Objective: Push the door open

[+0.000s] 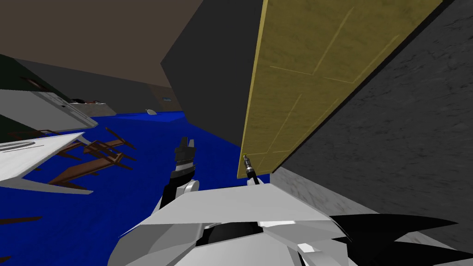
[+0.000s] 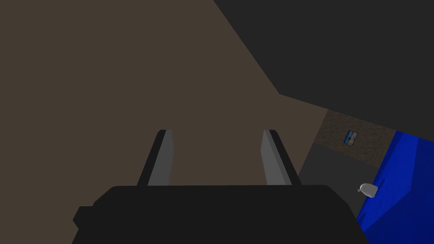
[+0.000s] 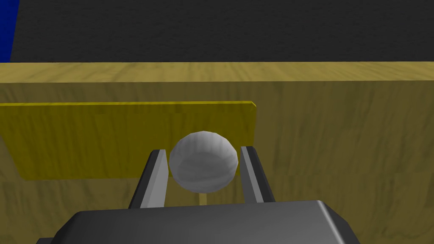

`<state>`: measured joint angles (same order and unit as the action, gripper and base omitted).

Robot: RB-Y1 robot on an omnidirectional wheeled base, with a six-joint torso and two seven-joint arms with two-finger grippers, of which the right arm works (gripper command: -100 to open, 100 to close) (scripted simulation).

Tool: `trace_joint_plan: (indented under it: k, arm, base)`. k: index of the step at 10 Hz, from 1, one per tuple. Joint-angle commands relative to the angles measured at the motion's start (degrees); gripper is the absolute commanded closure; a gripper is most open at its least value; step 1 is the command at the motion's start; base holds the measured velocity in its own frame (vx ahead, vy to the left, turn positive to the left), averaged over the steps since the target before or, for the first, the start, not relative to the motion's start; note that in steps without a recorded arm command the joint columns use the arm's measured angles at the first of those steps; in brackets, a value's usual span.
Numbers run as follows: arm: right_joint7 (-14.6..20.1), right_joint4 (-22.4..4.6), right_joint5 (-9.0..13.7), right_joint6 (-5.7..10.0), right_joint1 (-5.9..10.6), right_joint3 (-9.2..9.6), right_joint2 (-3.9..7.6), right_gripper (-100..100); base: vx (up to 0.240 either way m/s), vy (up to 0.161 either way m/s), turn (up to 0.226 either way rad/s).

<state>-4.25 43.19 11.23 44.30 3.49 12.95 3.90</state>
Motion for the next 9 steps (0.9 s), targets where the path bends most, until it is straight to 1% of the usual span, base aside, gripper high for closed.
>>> trace_joint_plan:
  k: [1,3,4,5,6,7,8,9]
  arm:
    - [-0.49,-0.60,0.56,0.03,0.76,-1.81,-0.10,100]
    - [-0.88,-1.03,1.12,-0.18,1.25,-3.64,-0.43,100]
    - [-0.88,-1.03,1.12,-0.18,1.25,-3.64,-0.43,100]
    - [-1.13,-1.30,1.48,-0.31,1.56,-4.81,-0.73,100]
    - [-1.12,-0.80,1.25,-0.62,0.95,-4.13,-0.70,100]
    - [-1.40,-0.85,1.67,-0.67,1.04,-5.13,-0.40,100]
    - [-1.56,-0.95,1.91,-0.60,1.09,-5.72,-0.26,100]
    - [-1.56,-0.95,1.91,-0.60,1.09,-5.72,-0.26,100]
  base:
    - [0.144,0.117,-0.073]
    - [0.175,0.131,-0.082]
    - [0.105,0.089,-0.051]
    - [0.150,0.092,-0.067]
    - [0.082,0.045,-0.032]
    - [0.151,0.050,-0.048]
    - [0.245,0.099,-0.065]
    - [0.164,0.053,-0.032]
